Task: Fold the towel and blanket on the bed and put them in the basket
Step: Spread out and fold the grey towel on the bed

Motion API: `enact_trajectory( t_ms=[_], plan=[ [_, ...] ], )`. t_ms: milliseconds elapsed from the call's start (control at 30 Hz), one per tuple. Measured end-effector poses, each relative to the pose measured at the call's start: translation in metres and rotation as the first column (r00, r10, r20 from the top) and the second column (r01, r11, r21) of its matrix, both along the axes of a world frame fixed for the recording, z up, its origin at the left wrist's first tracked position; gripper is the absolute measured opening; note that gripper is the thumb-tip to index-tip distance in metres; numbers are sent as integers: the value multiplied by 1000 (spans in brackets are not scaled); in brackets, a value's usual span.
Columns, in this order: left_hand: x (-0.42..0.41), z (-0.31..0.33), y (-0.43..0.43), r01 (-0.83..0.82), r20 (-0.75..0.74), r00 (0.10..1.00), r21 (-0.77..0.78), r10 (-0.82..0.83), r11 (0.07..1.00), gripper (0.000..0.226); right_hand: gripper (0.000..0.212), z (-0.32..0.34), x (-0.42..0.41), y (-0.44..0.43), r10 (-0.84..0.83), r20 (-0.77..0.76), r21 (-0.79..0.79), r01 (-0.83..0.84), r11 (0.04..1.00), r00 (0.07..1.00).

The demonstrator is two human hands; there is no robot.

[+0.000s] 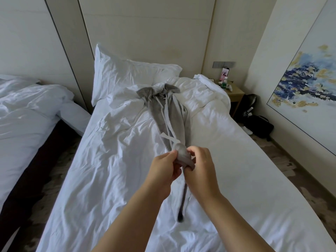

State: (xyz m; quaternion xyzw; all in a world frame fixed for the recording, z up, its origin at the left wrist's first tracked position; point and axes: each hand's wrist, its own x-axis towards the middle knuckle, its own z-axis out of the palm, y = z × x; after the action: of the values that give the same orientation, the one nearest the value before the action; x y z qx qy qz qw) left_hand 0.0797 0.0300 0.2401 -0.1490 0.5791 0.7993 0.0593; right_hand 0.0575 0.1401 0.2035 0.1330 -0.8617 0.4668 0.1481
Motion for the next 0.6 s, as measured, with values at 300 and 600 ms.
enact_trajectory(
  t_ms=[300,600],
  plan=[
    [-35,37,-48,-23,-136,972,756,191,654,35,8,-52,-55,36,-285,293,346,177,921,913],
    [0,-88,-194,-829,508,546,445,666,340,17,16,-88,-86,138,-647,227,460,505,730,728]
  ],
)
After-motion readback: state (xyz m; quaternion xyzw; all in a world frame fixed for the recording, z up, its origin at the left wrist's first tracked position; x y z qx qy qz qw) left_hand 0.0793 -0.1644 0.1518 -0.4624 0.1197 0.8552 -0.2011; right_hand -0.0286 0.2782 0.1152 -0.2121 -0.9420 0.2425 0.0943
